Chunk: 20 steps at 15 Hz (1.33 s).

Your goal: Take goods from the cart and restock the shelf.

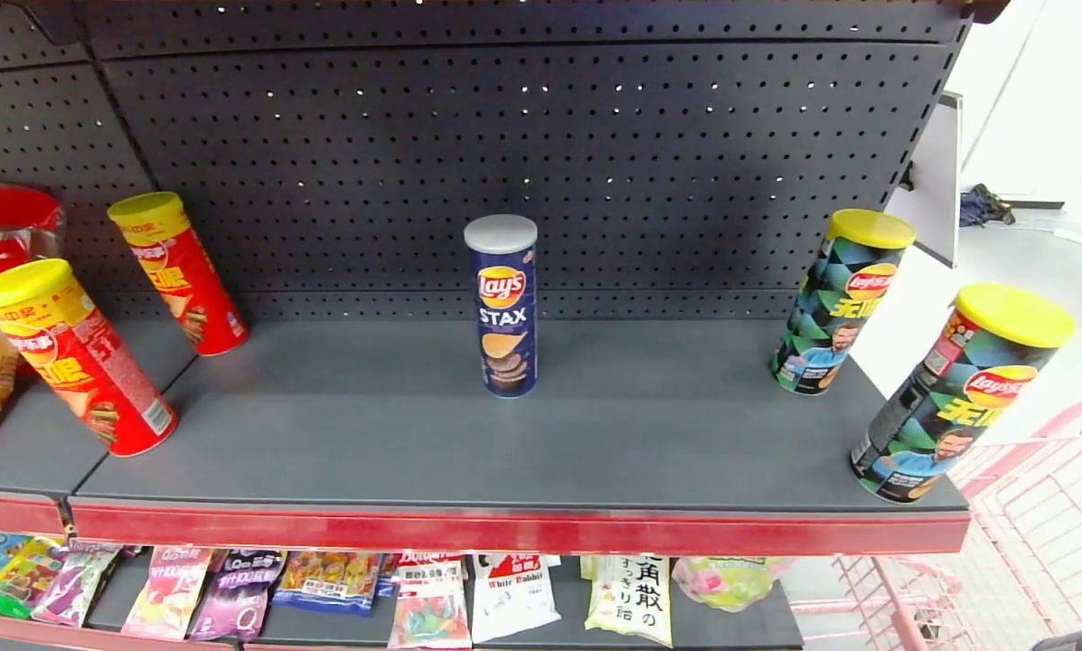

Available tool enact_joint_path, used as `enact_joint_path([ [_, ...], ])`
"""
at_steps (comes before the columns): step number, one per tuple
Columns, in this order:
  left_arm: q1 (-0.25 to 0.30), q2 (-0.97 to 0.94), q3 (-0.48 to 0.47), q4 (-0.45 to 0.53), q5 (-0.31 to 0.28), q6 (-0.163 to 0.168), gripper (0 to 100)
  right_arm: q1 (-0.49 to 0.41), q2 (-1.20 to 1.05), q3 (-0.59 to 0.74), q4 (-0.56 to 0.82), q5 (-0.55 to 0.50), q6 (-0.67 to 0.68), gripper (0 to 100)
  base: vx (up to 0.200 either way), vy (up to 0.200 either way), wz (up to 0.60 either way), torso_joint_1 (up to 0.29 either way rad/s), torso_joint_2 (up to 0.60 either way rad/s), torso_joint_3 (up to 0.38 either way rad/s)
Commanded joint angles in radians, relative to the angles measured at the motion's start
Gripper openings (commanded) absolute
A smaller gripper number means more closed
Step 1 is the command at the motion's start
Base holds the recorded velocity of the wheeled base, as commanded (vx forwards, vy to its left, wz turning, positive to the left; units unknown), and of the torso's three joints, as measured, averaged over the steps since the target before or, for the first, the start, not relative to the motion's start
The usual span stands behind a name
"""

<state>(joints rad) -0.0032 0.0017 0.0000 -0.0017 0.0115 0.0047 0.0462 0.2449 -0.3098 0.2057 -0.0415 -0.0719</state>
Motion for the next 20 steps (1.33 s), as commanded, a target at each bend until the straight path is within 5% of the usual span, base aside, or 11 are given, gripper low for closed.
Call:
enact_joint_path([
  [1, 0.0, 0.0, -0.002, 0.0, 0.001, 0.0, 100, 0.0, -0.001, -0.002, -0.002, 0.0, 0.0, 0, 0.0, 0.2, 0.0, 0.002, 0.0, -0.002],
  [6, 0.0, 0.0, 0.0, 0.0, 0.001, -0.002, 100, 0.0, -0.009, 0.0, 0.0, 0.0, -0.002, 0, 0.0, 0.2, 0.0, 0.0, 0.0, 0.002],
  [16, 0.0, 0.004, -0.002, 0.002, 0.001, 0.0, 100, 0.0, -0.162, 0.109, -0.008, -0.005, -0.039, 0, 0.0, 0.0, 0.0, 0.0, 0.0, 0.0],
  [18, -0.015, 0.054, -0.002, 0.002, -0.015, 0.009, 100, 0.0, -0.164, 0.121, -0.016, -0.001, -0.031, 0, 0.0, 0.0, 0.0, 0.0, 0.0, 0.0],
  [19, -0.021, 0.06, -0.005, 0.003, -0.064, 0.049, 100, 0.0, -0.164, 0.124, -0.023, 0.002, -0.029, 0, 0.0, 0.0, 0.0, 0.0, 0.0, 0.0],
  [20, -0.034, 0.069, -0.005, 0.002, -0.085, 0.055, 100, 0.0, -0.162, 0.13, -0.022, 0.008, -0.029, 0, 0.0, 0.0, 0.0, 0.0, 0.0, 0.0],
])
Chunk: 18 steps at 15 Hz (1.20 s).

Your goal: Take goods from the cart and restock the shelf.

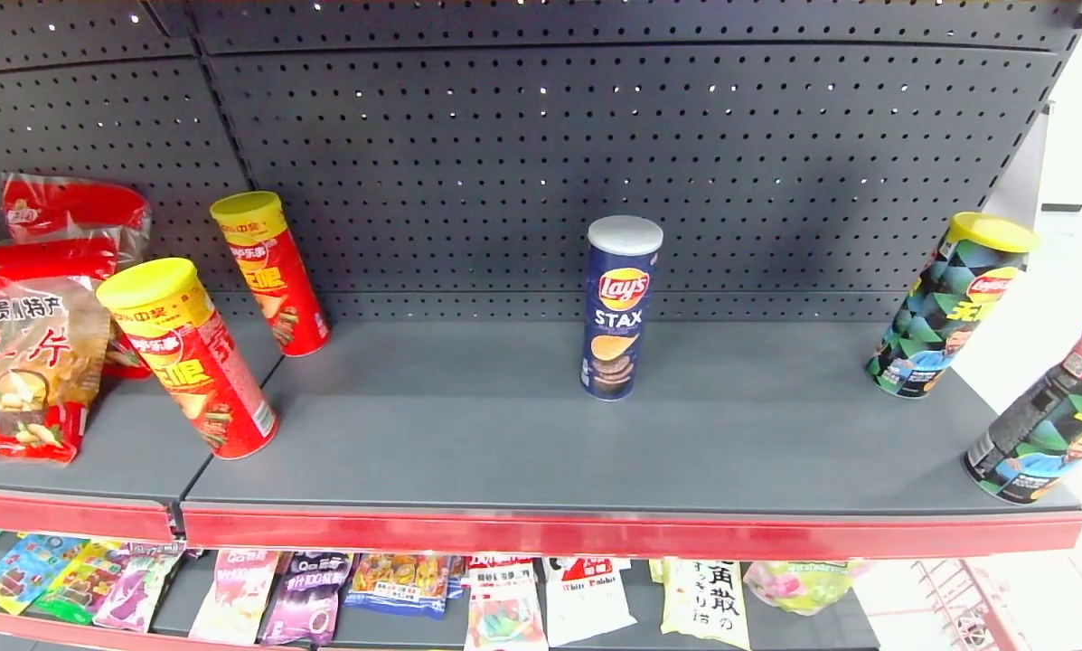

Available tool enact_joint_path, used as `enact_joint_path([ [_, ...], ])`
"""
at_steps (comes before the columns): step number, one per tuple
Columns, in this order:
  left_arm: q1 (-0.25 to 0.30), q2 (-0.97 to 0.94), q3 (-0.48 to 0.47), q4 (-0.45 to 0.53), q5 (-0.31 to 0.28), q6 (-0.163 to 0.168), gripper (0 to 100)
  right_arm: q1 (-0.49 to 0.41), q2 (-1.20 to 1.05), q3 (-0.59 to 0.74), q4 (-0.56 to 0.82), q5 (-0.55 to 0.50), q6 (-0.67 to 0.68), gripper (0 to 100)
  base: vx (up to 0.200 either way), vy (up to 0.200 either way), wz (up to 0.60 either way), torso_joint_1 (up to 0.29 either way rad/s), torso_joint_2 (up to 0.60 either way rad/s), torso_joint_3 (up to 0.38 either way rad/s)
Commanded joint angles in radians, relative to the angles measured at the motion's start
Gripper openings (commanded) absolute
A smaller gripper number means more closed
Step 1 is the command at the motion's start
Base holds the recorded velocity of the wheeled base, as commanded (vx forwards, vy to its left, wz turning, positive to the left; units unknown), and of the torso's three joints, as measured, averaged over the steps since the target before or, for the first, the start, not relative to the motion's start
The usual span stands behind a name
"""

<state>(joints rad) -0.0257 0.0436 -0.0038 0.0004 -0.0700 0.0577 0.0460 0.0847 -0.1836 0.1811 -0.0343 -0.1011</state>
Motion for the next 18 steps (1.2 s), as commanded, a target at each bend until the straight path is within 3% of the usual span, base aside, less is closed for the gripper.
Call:
enact_joint_path([
  [1, -0.019, 0.033, -0.002, 0.0, -0.014, 0.005, 100, 0.0, -0.003, 0.015, 0.001, 0.004, 0.001, 0, 0.0, 0.0, 0.0, 0.0, 0.0, 0.0],
  [3, -0.034, 0.044, -0.001, -0.003, -0.028, 0.025, 100, 0.0, -0.003, 0.047, 0.001, 0.004, -0.002, 0, 0.0, 0.0, 0.0, 0.0, 0.0, 0.0],
  [4, -0.049, 0.113, -0.12, -0.028, -0.082, -0.048, 100, -0.001, -0.003, 0.072, 0.0, 0.004, -0.003, 0, 0.0, 0.0, 0.0, 0.0, 0.0, 0.0],
  [5, -0.057, 0.369, -0.343, -0.037, -0.097, -0.16, 100, 0.0, 0.0, 0.073, 0.0, 0.005, -0.002, 0, 0.0, 0.0, 0.0, 0.0, 0.0, 0.0],
  [6, -0.057, 0.423, -0.389, -0.042, -0.099, -0.179, 100, 0.0, 0.0, 0.073, 0.0, 0.005, -0.002, 0, 0.0, 0.0, 0.0, 0.0, 0.0, 0.0],
  [7, -0.088, 0.591, -0.561, -0.062, -0.145, -0.191, 100, 0.002, 0.003, 0.073, 0.0, 0.016, -0.002, 0, 0.0, 0.0, 0.0, 0.0, 0.0, 0.0],
  [8, -0.181, 0.674, -0.551, -0.089, -0.271, -0.117, 100, 0.0, -0.002, 0.075, 0.0, 0.022, -0.002, 0, 0.0, 0.0, 0.0, 0.0, 0.0, 0.0],
  [9, -0.229, 0.728, -0.516, -0.1, -0.317, -0.036, 100, 0.0, -0.003, 0.076, 0.0, 0.02, 0.0, 0, 0.0, 0.0, 0.0, 0.0, 0.0, 0.0],
  [10, -0.261, 0.817, -0.509, -0.14, -0.318, 0.027, 100, -0.001, -0.003, 0.076, 0.0, 0.022, 0.003, 0, 0.0, 0.0, 0.0, 0.0, 0.0, 0.0],
  [11, -0.281, 0.889, -0.516, -0.194, -0.33, 0.048, 100, -0.001, -0.003, 0.076, -0.002, 0.022, 0.004, 0, 0.0, 0.0, 0.0, 0.0, 0.0, 0.0],
  [12, -0.338, 1.081, -0.574, -0.324, -0.349, 0.048, 100, -0.001, -0.003, 0.076, -0.002, 0.031, 0.009, 0, 0.0, 0.0, 0.0, 0.0, 0.0, 0.0],
  [14, -0.384, 1.294, -0.616, -0.465, -0.347, 0.056, 100, -0.001, -0.003, 0.078, 0.0, 0.034, 0.023, 0, 0.0, 0.0, 0.0, 0.0, 0.0, 0.0],
  [16, -0.41, 1.437, -0.657, -0.556, -0.349, 0.056, 100, -0.001, -0.003, 0.078, 0.0, 0.034, 0.04, 0, 0.0, 0.0, 0.0, 0.0, 0.0, 0.0],
  [18, -0.461, 1.567, -0.783, -0.574, -0.352, 0.056, 100, -0.001, -0.003, 0.079, 0.0, 0.031, 0.044, 0, 0.0, 0.0, 0.0, 0.0, 0.0, 0.0],
])
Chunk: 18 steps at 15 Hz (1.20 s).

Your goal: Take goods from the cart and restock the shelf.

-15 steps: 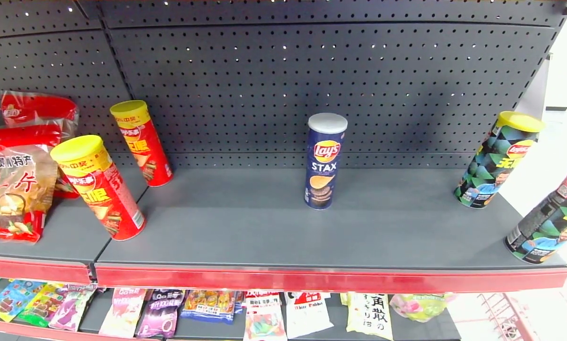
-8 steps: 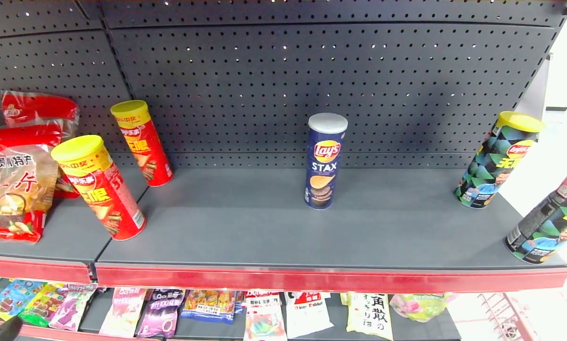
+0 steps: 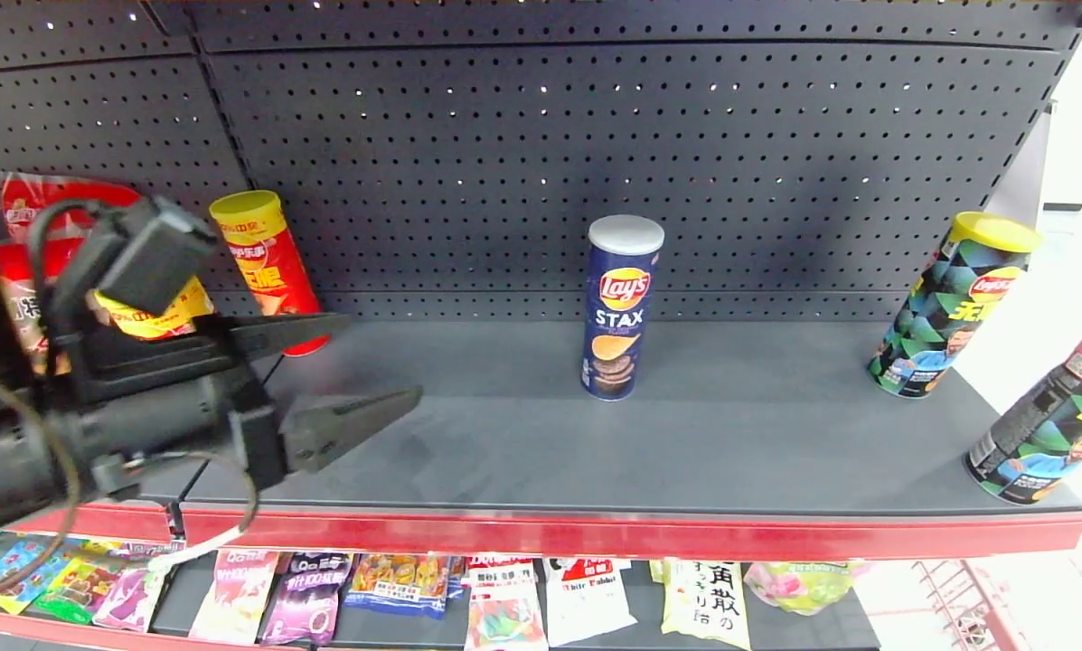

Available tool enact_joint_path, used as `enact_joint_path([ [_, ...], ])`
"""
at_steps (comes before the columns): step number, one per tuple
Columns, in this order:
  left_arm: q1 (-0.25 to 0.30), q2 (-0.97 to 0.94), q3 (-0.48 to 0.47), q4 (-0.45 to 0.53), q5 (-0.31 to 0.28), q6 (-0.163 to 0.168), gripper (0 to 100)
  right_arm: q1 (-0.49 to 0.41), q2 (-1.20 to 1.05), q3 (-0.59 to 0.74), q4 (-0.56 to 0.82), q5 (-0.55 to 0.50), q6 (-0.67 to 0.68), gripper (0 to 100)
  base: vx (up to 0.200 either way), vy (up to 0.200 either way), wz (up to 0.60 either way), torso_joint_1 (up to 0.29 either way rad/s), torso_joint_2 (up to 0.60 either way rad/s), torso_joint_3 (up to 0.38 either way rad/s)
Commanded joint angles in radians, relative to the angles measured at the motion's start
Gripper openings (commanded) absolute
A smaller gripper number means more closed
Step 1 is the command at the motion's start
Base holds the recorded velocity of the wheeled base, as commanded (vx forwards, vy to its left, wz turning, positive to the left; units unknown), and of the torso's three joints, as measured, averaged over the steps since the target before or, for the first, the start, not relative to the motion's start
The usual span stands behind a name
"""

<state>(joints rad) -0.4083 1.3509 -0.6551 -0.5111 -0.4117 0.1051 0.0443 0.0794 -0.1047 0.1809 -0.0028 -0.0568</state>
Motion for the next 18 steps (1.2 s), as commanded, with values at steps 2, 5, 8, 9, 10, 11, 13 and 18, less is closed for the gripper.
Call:
enact_joint_path([
  [2, -0.104, 0.376, -0.25, -0.064, -0.006, 0.016, 100, 0.0, 0.0, 0.0, 0.0, 0.001, 0.0, 0, 0.0, 0.0, 0.0, 0.0, 0.0, 0.0],
  [5, -0.103, 0.487, -0.362, -0.067, -0.004, 0.045, 100, 0.0, 0.0, 0.0, 0.0, 0.0, 0.0, 0, 0.0, 0.0, 0.0, 0.0, 0.0, 0.0],
  [8, -0.104, 0.573, -0.483, -0.066, 0.014, 0.045, 100, -0.012, -0.01, 0.0, 0.0, 0.0, 0.002, 0, 0.0, 0.0, 0.0, 0.0, 0.0, 0.0],
  [9, -0.104, 0.603, -0.532, -0.064, 0.024, 0.044, 100, -0.014, -0.015, 0.0, -0.001, 0.0, 0.003, 0, 0.0, 0.0, 0.0, 0.0, 0.0, 0.0],
  [10, -0.104, 0.631, -0.572, -0.064, 0.024, 0.044, 100, -0.018, -0.02, 0.0, -0.001, 0.0, 0.005, 0, 0.0, 0.0, 0.0, 0.0, 0.0, 0.0],
  [11, -0.104, 0.657, -0.604, -0.066, 0.022, 0.044, 100, -0.018, -0.023, 0.0, -0.001, 0.0, 0.006, 0, 0.0, 0.0, 0.0, 0.0, 0.0, 0.0],
  [13, -0.107, 0.689, -0.641, -0.064, 0.017, 0.042, 100, -0.02, -0.023, 0.0, -0.001, 0.0, 0.006, 0, 0.0, 0.0, 0.0, 0.0, 0.0, 0.0],
  [18, -0.141, 0.78, -0.773, -0.055, 0.008, 0.036, 100, -0.024, -0.035, 0.0, -0.001, 0.0, 0.011, 0, 0.0, 0.0, 0.0, 0.0, 0.0, 0.0],
])
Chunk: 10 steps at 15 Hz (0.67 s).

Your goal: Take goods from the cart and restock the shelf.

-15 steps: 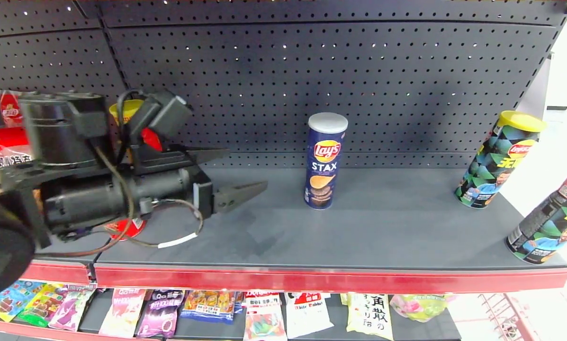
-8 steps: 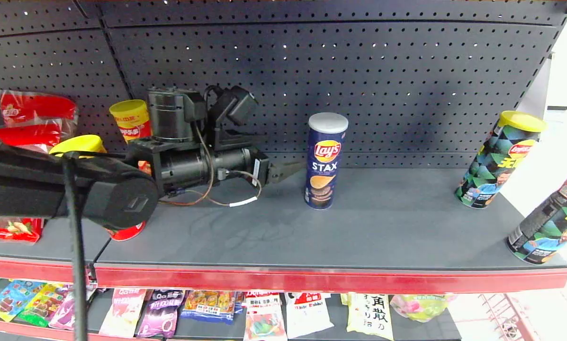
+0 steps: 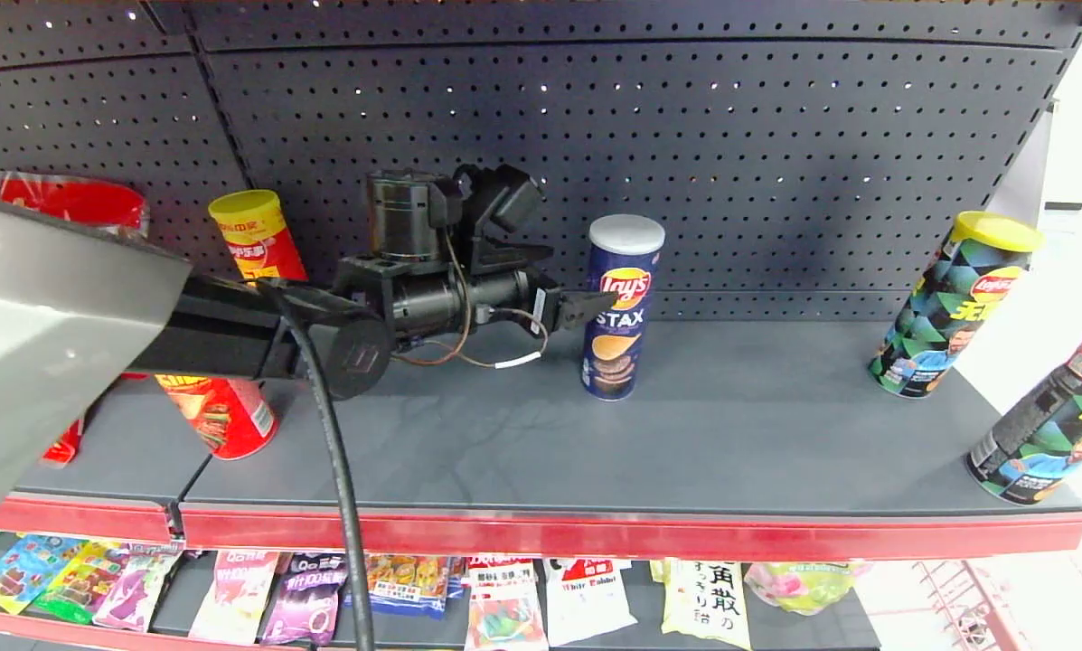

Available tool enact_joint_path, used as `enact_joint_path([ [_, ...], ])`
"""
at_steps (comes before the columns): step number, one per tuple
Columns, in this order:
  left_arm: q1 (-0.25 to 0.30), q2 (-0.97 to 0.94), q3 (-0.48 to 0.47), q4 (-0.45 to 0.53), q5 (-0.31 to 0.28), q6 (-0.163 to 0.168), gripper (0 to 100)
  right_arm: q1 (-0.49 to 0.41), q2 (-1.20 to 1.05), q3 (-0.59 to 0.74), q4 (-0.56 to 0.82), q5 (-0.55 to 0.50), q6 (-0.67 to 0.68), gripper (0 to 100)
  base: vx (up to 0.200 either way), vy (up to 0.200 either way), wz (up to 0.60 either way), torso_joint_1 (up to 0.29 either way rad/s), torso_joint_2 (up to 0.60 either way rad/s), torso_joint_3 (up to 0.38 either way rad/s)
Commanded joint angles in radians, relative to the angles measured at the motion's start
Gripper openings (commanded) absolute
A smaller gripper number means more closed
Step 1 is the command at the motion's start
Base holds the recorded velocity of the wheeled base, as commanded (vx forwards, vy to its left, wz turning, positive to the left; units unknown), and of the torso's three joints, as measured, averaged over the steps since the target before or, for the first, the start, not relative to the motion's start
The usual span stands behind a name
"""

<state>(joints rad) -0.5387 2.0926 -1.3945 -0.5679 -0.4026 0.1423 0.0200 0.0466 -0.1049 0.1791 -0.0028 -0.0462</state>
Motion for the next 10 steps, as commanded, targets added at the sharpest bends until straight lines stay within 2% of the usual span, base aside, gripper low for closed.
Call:
enact_joint_path([
  [1, -0.023, 0.057, -0.063, 0.01, -0.001, -0.003, 100, 0.0, -0.002, -0.001, 0.0, 0.0, 0.0, 0, 0.0, 0.0, 0.0, 0.0, 0.0, 0.0],
  [10, -0.024, 0.153, -0.198, 0.022, -0.001, -0.003, 100, 0.0, -0.002, 0.001, 0.0, -0.002, 0.0, 0, 0.0, 0.0, 0.0, 0.0, 0.0, 0.0],
])
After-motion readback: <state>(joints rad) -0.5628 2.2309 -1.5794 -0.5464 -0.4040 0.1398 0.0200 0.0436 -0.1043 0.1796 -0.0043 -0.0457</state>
